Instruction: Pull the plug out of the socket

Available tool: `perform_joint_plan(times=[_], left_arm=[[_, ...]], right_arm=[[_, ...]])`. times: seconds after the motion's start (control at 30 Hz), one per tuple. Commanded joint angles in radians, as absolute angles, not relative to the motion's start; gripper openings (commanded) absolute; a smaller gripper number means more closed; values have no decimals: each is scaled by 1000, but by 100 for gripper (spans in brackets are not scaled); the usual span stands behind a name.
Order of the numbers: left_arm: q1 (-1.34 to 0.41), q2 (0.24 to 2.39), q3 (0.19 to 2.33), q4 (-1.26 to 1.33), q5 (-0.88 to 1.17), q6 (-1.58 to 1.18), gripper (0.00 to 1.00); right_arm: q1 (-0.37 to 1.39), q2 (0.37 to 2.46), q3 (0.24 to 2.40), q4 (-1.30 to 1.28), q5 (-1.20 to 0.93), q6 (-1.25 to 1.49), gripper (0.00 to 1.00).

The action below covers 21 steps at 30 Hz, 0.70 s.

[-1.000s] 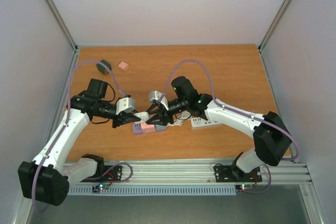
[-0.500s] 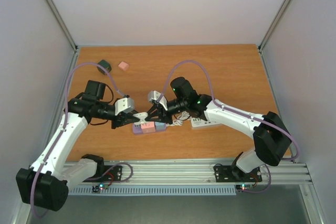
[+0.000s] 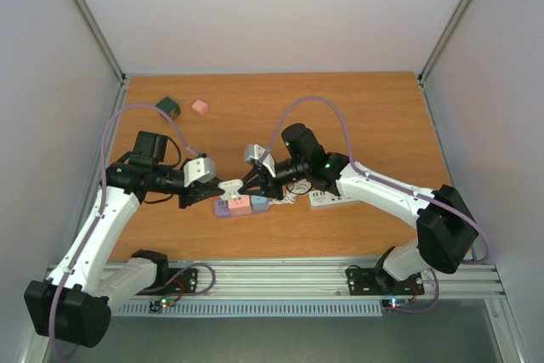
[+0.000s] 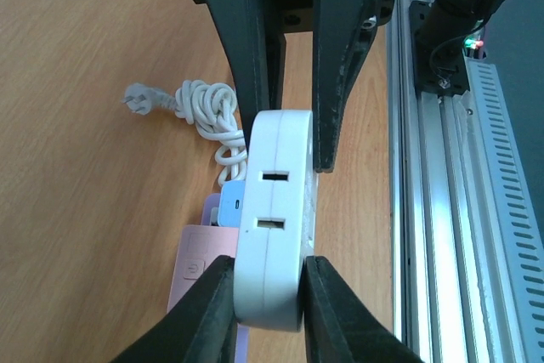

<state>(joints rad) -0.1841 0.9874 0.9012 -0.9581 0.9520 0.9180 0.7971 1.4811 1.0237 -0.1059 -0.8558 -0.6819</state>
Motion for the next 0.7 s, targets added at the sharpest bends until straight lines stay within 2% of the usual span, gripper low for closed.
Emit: perform_joint_plan(times=[0.0, 0.13, 0.17, 0.27, 0.3, 0.33, 0.5, 0.67], left_arm=[[-178, 977, 881, -929, 969, 920, 18], [-178, 980, 882, -921, 980, 920, 7], [-178, 981, 883, -919, 985, 917, 5], [-177, 983, 890, -917, 988, 908, 2], [-176, 983, 892, -919, 987, 908, 1], [-175, 981, 894, -920, 990, 907, 1], [-154, 973, 898, -916, 1051, 894, 1], [-133, 985, 944, -943, 1135, 889, 1]], right_arm=[[793, 1452, 1014, -84, -878, -663, 3], [793, 1451, 1013, -79, -872, -662, 8], [793, 1451, 1013, -74, -866, -655, 16], [776, 1451, 1012, -46, -876, -621, 57], [760, 1451, 1010, -32, -895, -606, 66], [740, 1448, 1009, -18, -908, -580, 70], [653, 1427, 989, 55, -928, -531, 79], [632, 1469, 968, 135, -797, -471, 85]])
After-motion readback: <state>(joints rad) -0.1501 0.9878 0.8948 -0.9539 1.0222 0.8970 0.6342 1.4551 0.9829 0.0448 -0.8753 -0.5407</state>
